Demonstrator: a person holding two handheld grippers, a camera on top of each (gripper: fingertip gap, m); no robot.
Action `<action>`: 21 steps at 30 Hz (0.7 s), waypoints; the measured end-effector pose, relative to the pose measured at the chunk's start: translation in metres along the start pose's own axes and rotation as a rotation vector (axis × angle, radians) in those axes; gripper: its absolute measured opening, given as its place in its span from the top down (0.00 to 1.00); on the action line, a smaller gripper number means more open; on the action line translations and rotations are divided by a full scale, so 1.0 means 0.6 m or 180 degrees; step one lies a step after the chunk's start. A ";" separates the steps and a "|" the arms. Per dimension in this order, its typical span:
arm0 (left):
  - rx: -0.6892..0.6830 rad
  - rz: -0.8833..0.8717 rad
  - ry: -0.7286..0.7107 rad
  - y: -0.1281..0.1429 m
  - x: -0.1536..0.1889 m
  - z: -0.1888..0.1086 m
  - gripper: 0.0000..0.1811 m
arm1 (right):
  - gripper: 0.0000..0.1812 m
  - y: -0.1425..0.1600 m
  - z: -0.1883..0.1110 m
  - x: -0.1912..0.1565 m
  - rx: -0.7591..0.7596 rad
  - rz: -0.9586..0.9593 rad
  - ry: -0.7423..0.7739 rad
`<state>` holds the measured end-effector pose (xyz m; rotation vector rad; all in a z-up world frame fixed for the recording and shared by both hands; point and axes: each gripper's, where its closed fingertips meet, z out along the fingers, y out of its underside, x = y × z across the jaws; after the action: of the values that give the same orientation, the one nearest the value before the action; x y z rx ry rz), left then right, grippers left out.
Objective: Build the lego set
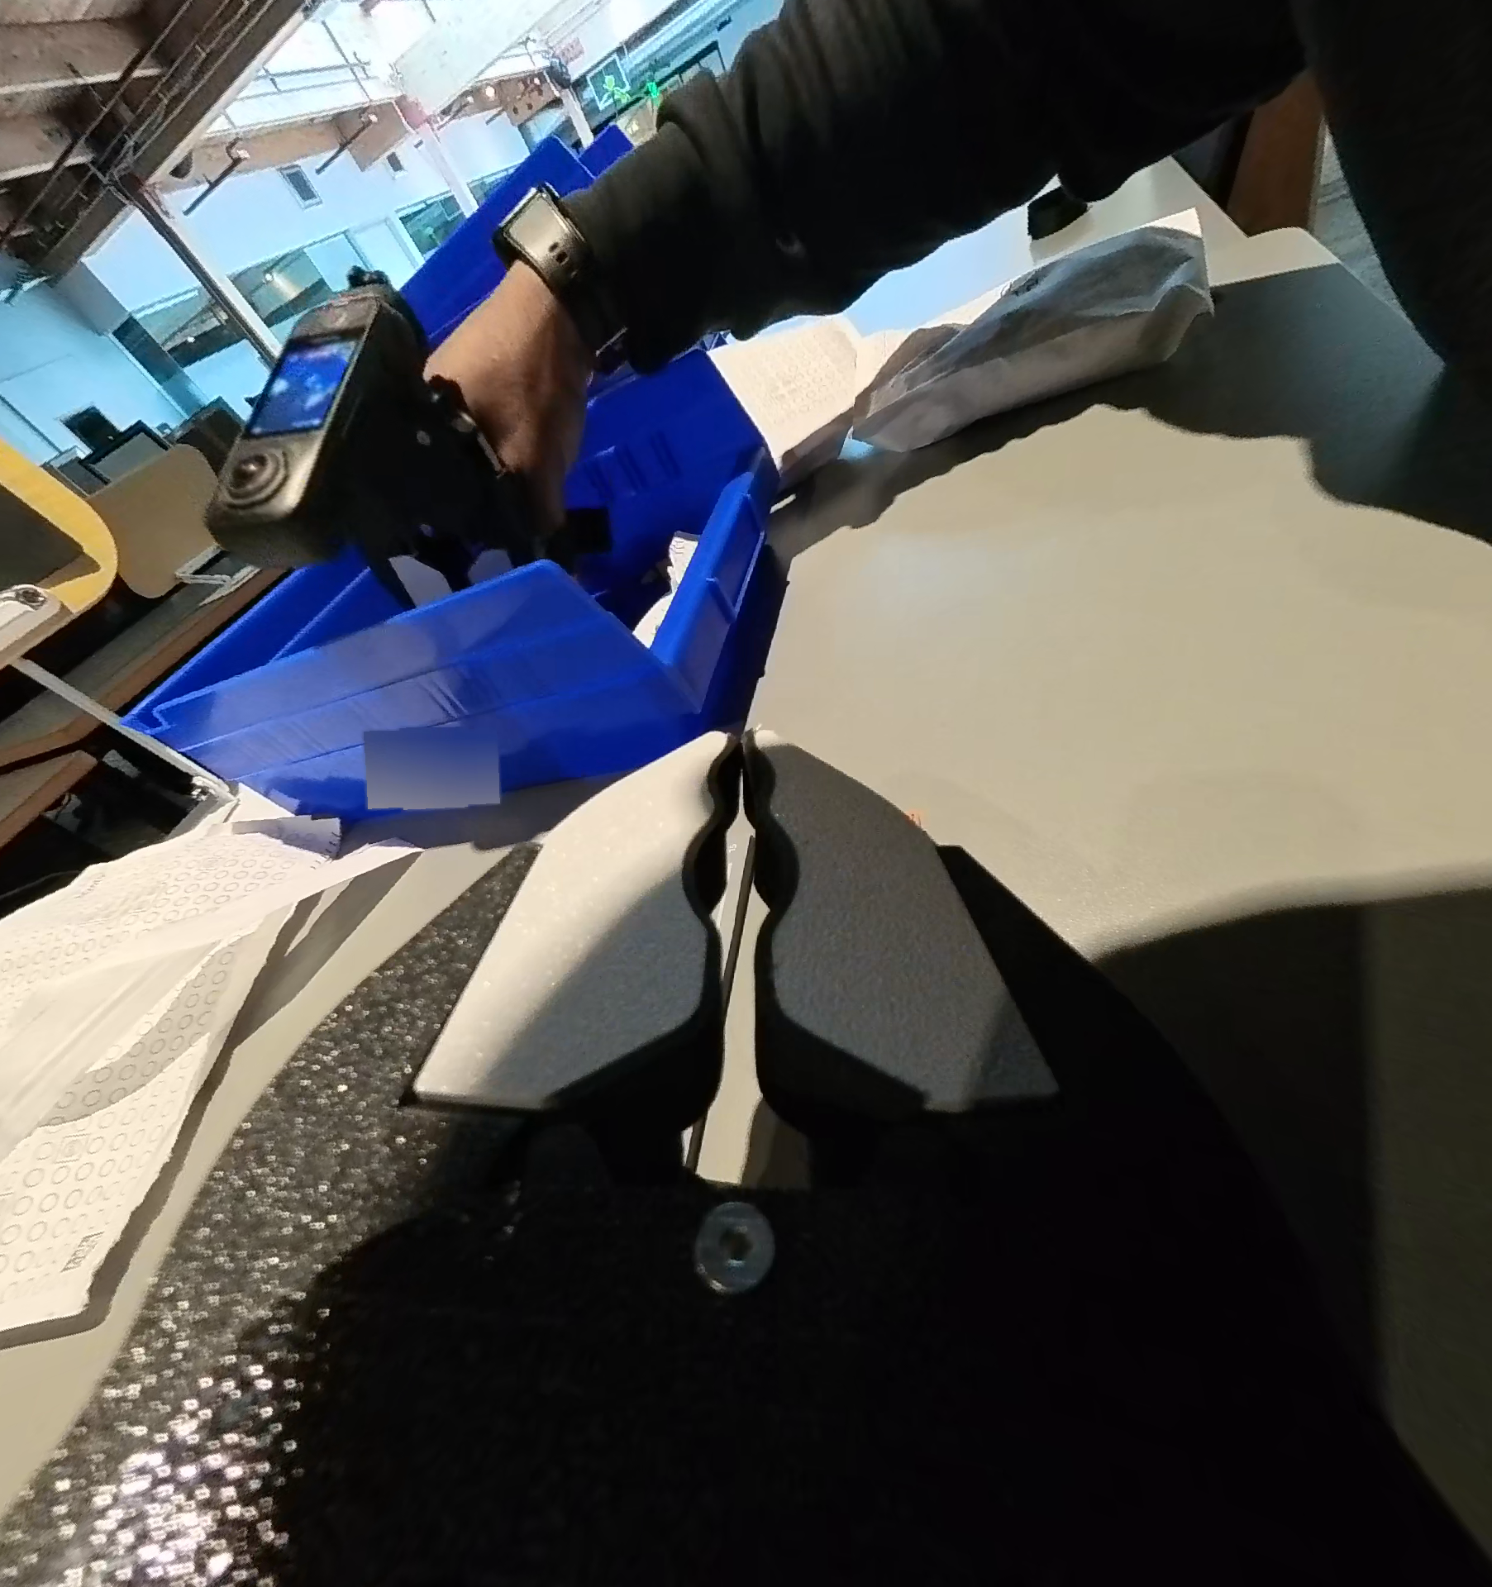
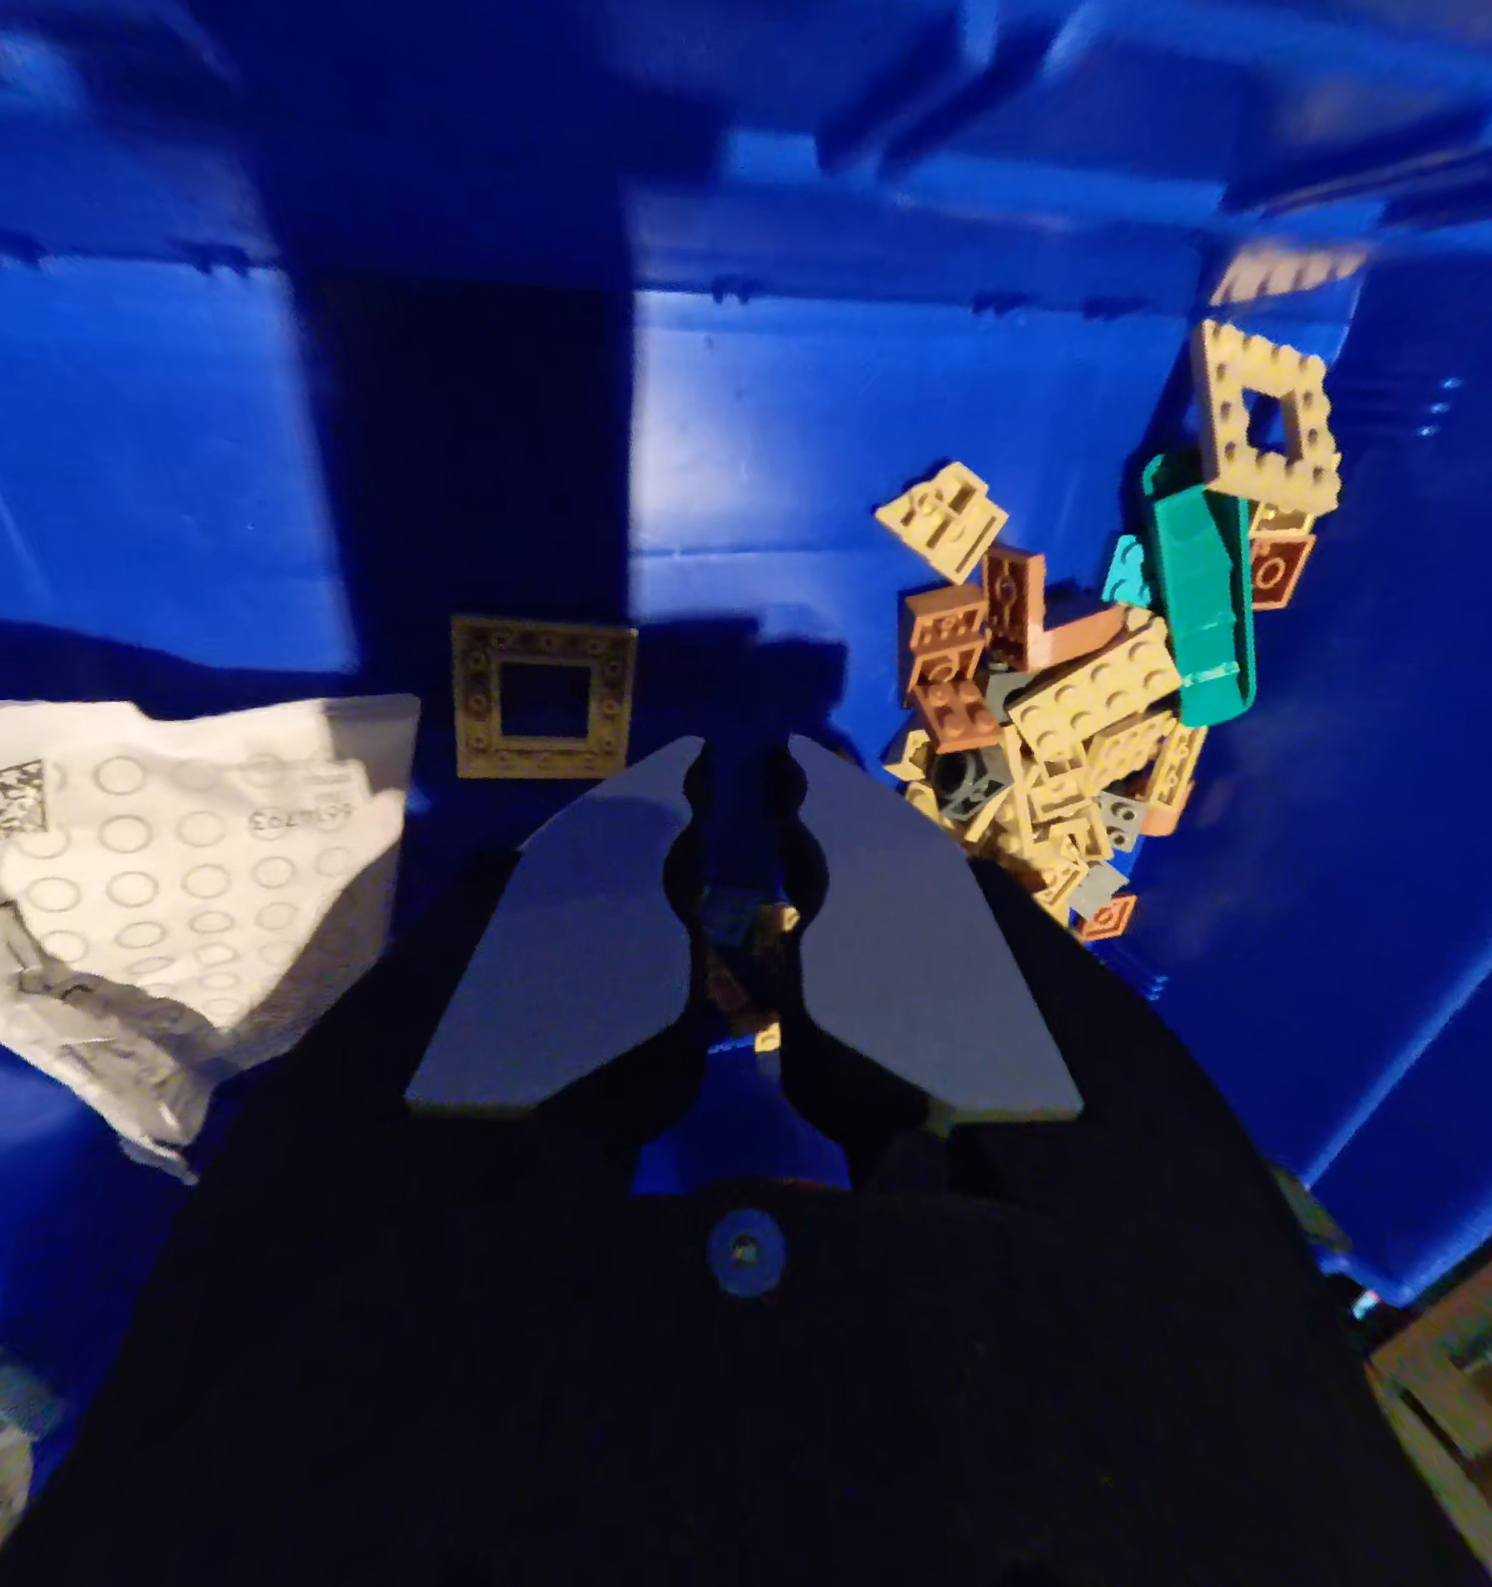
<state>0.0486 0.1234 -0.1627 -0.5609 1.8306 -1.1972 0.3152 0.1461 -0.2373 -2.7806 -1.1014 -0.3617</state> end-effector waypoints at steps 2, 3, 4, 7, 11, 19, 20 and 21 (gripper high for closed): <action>0.0000 -0.0001 0.0000 0.000 0.000 0.000 1.00 | 0.93 0.006 0.001 0.009 -0.0064 -0.0007 0.0115; 0.0000 0.0000 0.0000 0.000 0.000 0.000 1.00 | 0.92 0.008 0.001 0.013 -0.0082 -0.0018 0.0161; -0.0001 0.0000 0.0000 0.000 0.000 0.000 1.00 | 0.91 0.009 -0.001 0.015 -0.0077 -0.0010 0.0183; 0.0000 -0.0001 0.0001 0.000 0.000 0.000 1.00 | 0.89 0.007 -0.008 0.018 -0.0034 0.0050 0.0239; -0.0002 0.0004 0.0001 0.000 0.000 0.000 1.00 | 0.89 -0.004 -0.023 0.014 0.0063 0.0111 0.0279; -0.0007 0.0010 0.0001 0.000 0.000 0.000 1.00 | 0.86 -0.028 -0.028 -0.011 0.0176 0.0569 0.0265; -0.0007 0.0011 0.0001 0.000 0.000 0.000 1.00 | 0.86 -0.031 -0.028 -0.013 0.0195 0.0643 0.0260; -0.0008 0.0012 0.0001 0.000 0.000 0.000 1.00 | 0.86 -0.033 -0.027 -0.016 0.0219 0.0702 0.0243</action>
<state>0.0484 0.1233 -0.1629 -0.5584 1.8330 -1.1927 0.2919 0.1510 -0.2237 -2.7647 -0.7656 -0.3921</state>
